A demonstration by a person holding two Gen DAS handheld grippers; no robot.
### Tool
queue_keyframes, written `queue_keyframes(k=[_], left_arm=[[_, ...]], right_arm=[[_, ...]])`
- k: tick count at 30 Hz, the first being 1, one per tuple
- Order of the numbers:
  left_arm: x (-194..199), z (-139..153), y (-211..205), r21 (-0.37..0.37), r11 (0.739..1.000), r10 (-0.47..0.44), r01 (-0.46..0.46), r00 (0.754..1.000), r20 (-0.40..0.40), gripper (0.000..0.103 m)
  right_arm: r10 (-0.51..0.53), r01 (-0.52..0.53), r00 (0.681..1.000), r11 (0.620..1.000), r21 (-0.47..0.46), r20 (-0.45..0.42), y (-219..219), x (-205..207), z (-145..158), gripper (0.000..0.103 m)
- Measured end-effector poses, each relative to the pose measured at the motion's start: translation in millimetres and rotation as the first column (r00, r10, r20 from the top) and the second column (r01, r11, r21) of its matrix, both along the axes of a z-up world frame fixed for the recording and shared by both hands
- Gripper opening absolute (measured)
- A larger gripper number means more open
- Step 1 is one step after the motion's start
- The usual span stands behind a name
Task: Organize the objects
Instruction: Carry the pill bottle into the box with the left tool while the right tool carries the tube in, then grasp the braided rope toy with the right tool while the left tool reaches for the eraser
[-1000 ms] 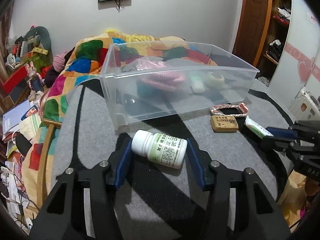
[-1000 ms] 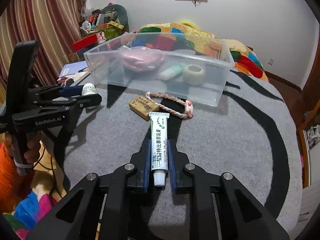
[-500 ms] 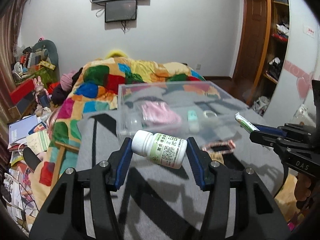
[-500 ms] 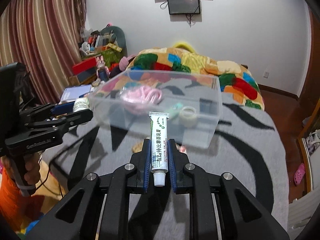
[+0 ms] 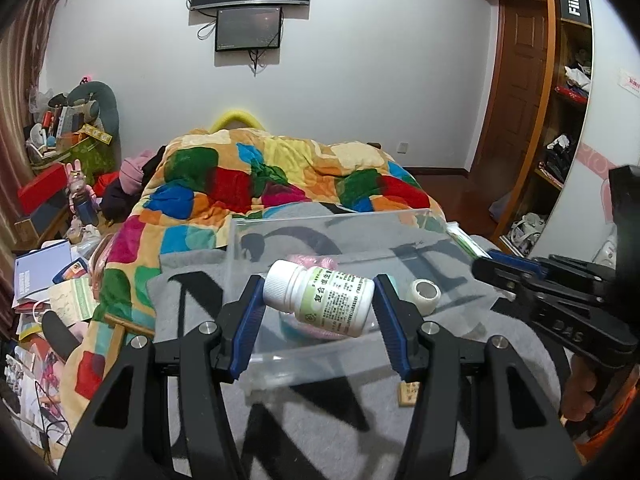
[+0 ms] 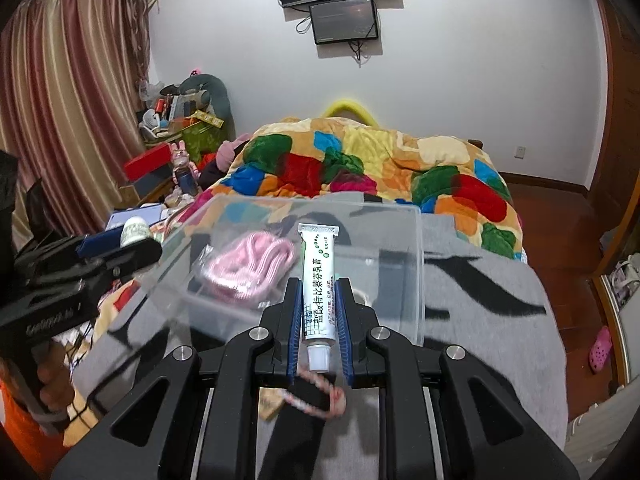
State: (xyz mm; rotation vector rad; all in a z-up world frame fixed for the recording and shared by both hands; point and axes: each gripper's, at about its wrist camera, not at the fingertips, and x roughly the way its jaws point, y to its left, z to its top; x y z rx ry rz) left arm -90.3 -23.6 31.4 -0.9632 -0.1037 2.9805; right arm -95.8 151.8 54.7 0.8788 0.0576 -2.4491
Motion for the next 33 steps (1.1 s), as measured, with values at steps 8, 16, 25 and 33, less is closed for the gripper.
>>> queue_keyframes(k=[8, 16, 25, 33], left_arm=[[-34, -21, 10, -0.008, 1.000, -0.004, 0.004, 0.997, 0.073, 0.054], [-49, -40, 9, 0.020, 1.000, -0.017, 0.014, 0.988, 0.156, 0.054], [-32, -27, 11, 0.008, 1.000, -0.028, 0.027, 0.994, 0.110, 0.061], [-7, -13, 13, -0.016, 0.999, -0.030, 0.031, 0.998, 0.061, 0.073]], right_arm=[[-0.013, 0.012, 0.999, 0.999, 0.033, 0.031, -25, -29, -13, 0.015], [0.032, -0.041, 0.995, 0.995, 0.092, 0.096, -47, -44, -38, 0.015], [0.033, -0.040, 0.990, 0.998, 0.049, 0.135, -35, -42, -35, 0.022], [0.054, -0.059, 0.996, 0.995, 0.079, 0.073, -17, -14, -19, 0.022]])
